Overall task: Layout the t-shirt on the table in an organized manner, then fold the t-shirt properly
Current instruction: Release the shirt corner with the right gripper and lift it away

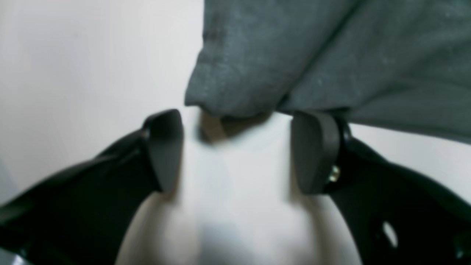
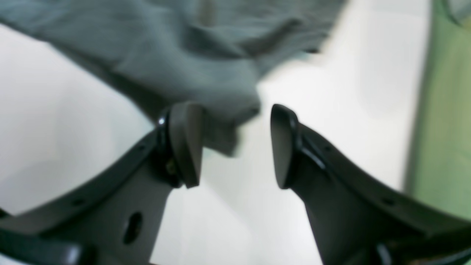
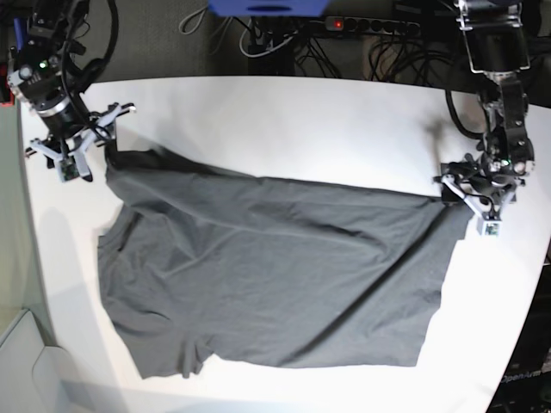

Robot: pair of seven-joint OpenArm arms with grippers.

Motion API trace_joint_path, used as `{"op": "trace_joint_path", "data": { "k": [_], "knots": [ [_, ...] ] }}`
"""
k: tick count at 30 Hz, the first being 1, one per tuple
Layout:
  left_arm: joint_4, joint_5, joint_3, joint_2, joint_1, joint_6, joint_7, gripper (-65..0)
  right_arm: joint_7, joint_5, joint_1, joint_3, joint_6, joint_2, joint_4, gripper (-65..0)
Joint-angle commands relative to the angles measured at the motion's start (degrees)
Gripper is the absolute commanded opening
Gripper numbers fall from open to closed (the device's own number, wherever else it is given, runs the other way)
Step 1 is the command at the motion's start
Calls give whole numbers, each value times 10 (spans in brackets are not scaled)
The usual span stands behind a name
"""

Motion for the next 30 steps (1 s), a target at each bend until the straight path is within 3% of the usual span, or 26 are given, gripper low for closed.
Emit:
{"op": "trace_joint_path", "data": {
  "k": [1, 5, 9, 15, 18, 20, 24, 30],
  "knots": [
    [19, -1, -3, -14, -2, 2, -8, -195, 14, 11, 1, 4, -2, 5, 14, -344],
    [52, 3, -3, -15, 0, 1, -5, -194, 13, 10, 0, 16, -2, 5, 15, -344],
    [118, -1, -28, -17, 8, -1, 44, -193, 12, 10, 1, 40, -2, 3, 15, -344],
    [196, 4, -84, -16, 6, -68, 84, -193, 13, 10, 35, 44, -2, 15, 14, -347],
    [195, 4, -85, -13, -22, -72, 78, -193, 12, 9, 87, 36, -2, 17, -2, -360],
    [188, 4, -84, 1, -39, -70, 78, -193, 12, 9, 128, 18, -2, 17, -30, -420],
    [143, 5, -84, 35, -82, -69, 78, -194, -8, -50, 220, -26, -2, 23, -124, -627],
    [28, 5, -18, 48, -141, -69, 40, -196, -31, -151, 363, -80, -2, 22, -310, -650]
  ]
}}
